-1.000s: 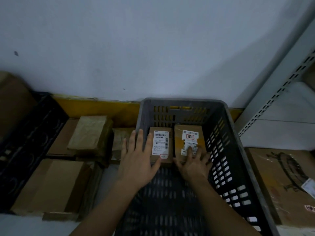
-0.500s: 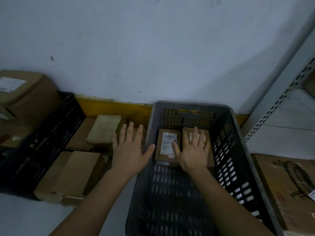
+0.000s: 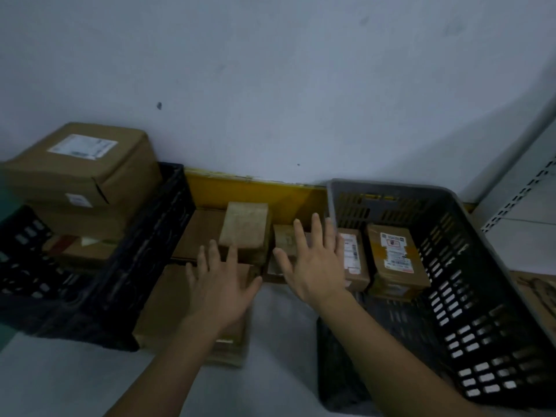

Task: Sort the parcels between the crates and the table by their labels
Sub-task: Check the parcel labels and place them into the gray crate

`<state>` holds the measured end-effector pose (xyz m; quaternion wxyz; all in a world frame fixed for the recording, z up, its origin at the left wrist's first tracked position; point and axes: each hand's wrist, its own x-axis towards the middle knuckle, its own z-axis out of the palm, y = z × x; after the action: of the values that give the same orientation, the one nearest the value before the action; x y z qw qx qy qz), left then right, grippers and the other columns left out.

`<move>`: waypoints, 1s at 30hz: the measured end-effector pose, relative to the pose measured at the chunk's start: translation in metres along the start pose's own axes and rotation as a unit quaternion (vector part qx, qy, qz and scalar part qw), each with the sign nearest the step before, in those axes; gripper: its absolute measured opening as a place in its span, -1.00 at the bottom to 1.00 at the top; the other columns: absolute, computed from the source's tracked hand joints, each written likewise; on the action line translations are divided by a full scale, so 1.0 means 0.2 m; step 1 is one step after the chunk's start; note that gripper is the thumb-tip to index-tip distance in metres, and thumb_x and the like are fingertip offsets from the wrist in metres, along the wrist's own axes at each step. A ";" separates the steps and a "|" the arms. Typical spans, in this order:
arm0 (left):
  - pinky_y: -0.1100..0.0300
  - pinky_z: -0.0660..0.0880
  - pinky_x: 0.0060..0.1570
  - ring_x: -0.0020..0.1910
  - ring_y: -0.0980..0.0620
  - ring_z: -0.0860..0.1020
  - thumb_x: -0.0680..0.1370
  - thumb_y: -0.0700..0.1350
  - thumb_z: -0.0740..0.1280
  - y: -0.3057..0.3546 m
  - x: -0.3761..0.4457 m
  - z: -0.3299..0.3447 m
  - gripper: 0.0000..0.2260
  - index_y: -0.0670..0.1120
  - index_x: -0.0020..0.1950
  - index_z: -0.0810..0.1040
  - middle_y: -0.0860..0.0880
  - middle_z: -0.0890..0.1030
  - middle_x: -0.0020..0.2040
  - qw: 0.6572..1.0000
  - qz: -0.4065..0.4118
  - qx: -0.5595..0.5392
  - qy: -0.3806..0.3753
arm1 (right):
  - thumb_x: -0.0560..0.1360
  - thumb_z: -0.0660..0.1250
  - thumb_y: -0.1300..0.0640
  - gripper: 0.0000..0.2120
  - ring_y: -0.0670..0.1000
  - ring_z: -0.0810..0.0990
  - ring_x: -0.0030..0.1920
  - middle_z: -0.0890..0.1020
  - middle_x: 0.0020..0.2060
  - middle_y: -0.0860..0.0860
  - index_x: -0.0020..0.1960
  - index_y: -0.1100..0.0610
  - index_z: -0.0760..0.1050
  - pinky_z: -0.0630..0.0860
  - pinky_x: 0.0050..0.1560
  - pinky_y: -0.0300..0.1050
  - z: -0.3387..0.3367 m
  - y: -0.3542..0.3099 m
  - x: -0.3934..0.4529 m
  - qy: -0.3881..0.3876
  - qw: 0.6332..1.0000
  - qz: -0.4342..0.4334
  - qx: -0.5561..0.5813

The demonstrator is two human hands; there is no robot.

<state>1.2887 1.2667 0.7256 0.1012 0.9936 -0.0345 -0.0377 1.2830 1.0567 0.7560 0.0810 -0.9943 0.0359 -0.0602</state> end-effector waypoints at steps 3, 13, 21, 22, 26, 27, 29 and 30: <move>-0.38 -0.06 0.62 0.70 -0.30 -0.16 0.47 0.63 0.00 -0.14 -0.05 0.03 0.00 0.11 0.74 -0.20 -0.17 -0.21 0.74 0.998 -0.005 -0.024 -0.060 | 0.63 -0.22 -0.50 -0.17 0.26 -0.21 0.72 -0.12 0.75 0.13 0.76 -0.07 -0.04 -0.09 0.67 0.39 0.11 -0.18 -0.07 -0.017 1.000 0.016 0.002; -0.21 0.37 0.43 0.61 -0.35 0.08 0.44 0.62 0.17 -0.20 -0.16 0.18 0.08 0.11 0.72 -0.25 -0.11 -0.45 0.66 0.983 -0.016 -0.088 -0.158 | 0.63 -0.26 -0.47 -0.18 0.27 -0.23 0.72 -0.16 0.74 0.17 0.76 -0.07 -0.08 -0.10 0.67 0.36 0.41 -0.25 -0.31 -0.101 0.991 0.068 -0.058; -0.21 0.36 0.46 0.65 -0.31 0.08 0.46 0.43 0.37 -0.26 -0.11 0.04 0.00 0.18 0.72 -0.12 0.02 -0.27 0.72 0.972 -0.012 -0.217 -0.088 | 0.61 -0.28 -0.49 -0.16 0.24 -0.14 0.73 -0.06 0.75 0.16 0.76 -0.07 -0.04 -0.06 0.69 0.29 0.45 -0.28 -0.34 -0.105 0.990 0.094 -0.019; -0.22 0.36 0.46 0.66 -0.28 0.08 0.47 0.39 0.40 -0.26 -0.10 0.00 -0.02 0.21 0.71 -0.10 0.07 -0.26 0.72 0.969 0.000 -0.240 -0.061 | 0.59 -0.30 -0.50 -0.13 0.21 -0.11 0.73 -0.03 0.75 0.14 0.76 -0.08 -0.02 -0.03 0.70 0.26 0.43 -0.30 -0.34 -0.102 0.989 0.104 0.017; -0.15 0.30 0.51 0.66 -0.06 0.10 0.53 0.24 0.48 -0.31 -0.09 -0.13 -0.10 0.27 0.70 -0.02 0.19 -0.13 0.71 0.926 0.027 -0.377 -0.020 | 0.64 -0.07 -0.49 -0.25 -0.03 0.17 0.67 0.21 0.70 -0.06 0.72 -0.15 0.12 0.17 0.63 0.00 0.30 -0.37 -0.36 -0.076 0.936 0.149 0.310; -0.11 0.31 0.51 0.65 -0.02 0.14 0.54 0.23 0.48 -0.33 -0.10 -0.16 -0.12 0.28 0.70 0.02 0.18 -0.05 0.71 0.905 0.026 -0.423 -0.032 | 0.67 0.04 -0.43 -0.35 -0.16 0.31 0.58 0.32 0.63 -0.14 0.69 -0.21 0.18 0.28 0.55 -0.12 0.24 -0.40 -0.37 -0.084 0.895 0.159 0.408; -0.09 0.40 0.49 0.57 0.07 0.30 0.45 0.35 0.46 -0.35 -0.13 -0.20 -0.14 0.36 0.66 0.11 0.16 0.21 0.65 0.857 0.024 -0.510 -0.075 | 0.68 0.20 -0.31 -0.59 -0.35 0.55 0.30 0.55 0.40 -0.29 0.51 -0.33 0.33 0.50 0.28 -0.33 0.17 -0.45 -0.41 -0.113 0.783 0.179 0.584; -0.08 0.47 0.44 0.50 0.11 0.41 0.40 0.41 0.44 -0.35 -0.15 -0.21 -0.16 0.41 0.63 0.16 0.20 0.33 0.58 0.830 0.024 -0.549 -0.099 | 0.67 0.26 -0.33 -0.62 -0.30 0.64 0.23 0.64 0.31 -0.26 0.46 -0.32 0.41 0.58 0.18 -0.30 0.16 -0.46 -0.42 -0.127 0.732 0.184 0.643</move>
<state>1.2659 1.3462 0.7554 0.6266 0.7643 -0.0416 -0.1465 1.2100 1.1594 0.7307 0.7145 -0.6770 0.1600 0.0745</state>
